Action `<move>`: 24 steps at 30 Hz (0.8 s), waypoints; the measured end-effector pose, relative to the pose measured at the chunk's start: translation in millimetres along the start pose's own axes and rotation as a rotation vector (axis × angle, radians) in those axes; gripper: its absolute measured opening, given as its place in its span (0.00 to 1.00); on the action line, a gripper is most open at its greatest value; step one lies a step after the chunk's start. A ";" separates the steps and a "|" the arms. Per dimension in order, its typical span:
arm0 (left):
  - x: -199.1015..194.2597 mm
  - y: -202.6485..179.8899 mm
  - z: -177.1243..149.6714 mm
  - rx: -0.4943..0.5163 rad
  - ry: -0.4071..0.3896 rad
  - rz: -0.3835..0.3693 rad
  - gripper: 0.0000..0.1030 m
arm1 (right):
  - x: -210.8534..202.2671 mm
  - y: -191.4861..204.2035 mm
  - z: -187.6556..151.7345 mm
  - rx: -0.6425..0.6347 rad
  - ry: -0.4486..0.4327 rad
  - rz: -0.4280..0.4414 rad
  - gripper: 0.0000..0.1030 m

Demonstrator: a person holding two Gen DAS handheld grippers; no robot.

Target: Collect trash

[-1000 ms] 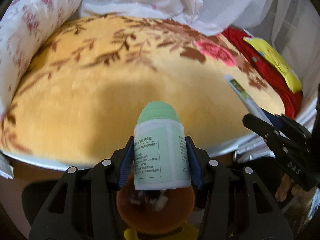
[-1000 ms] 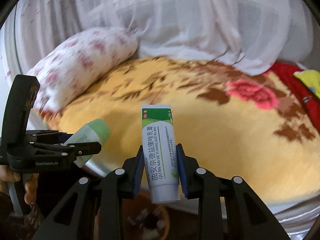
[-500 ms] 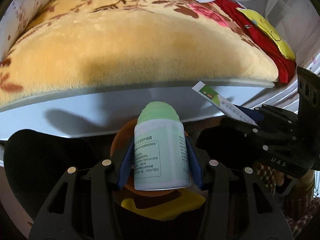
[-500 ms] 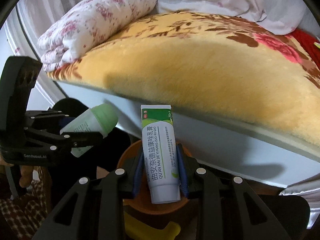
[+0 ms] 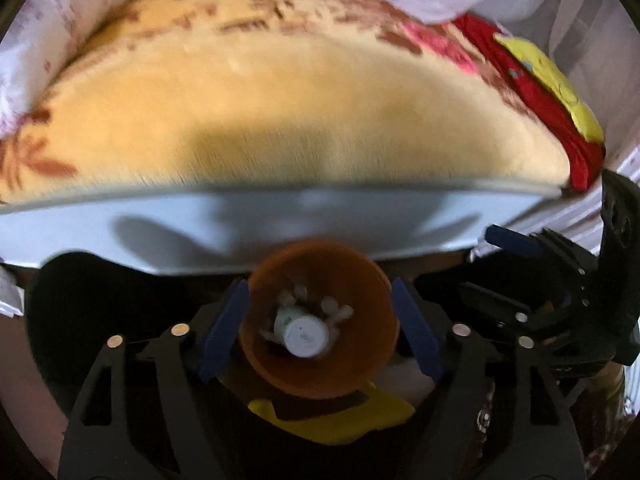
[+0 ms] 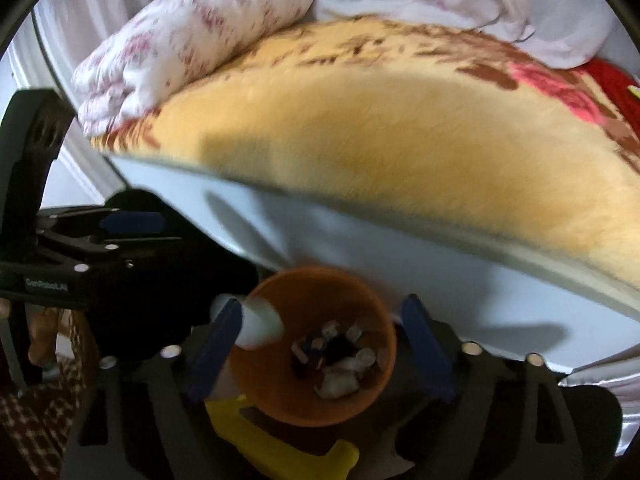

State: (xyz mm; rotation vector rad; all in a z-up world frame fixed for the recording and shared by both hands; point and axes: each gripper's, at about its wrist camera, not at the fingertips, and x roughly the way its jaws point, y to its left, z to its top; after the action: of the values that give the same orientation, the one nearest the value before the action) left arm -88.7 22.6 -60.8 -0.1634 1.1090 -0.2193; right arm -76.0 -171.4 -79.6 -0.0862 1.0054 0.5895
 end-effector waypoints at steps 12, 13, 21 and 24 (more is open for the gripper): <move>-60.6 -29.4 46.5 0.127 -0.404 0.242 0.88 | -61.2 -28.8 52.8 0.003 -0.378 -0.118 0.95; -63.1 -32.2 50.4 0.138 -0.418 0.252 0.88 | -64.8 -31.4 57.2 0.006 -0.404 -0.117 0.95; -67.4 -41.0 81.6 0.138 -0.483 0.261 0.88 | -77.0 -48.3 91.3 0.005 -0.525 -0.185 0.95; -67.3 -41.3 92.3 0.125 -0.514 0.268 0.88 | -77.2 -54.5 103.9 0.006 -0.553 -0.211 0.95</move>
State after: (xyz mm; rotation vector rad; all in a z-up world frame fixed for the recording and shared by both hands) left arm -38.3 1.8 47.8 0.0424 0.5944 -0.0015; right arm 0.8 -215.7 29.3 -0.0204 0.4533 0.3837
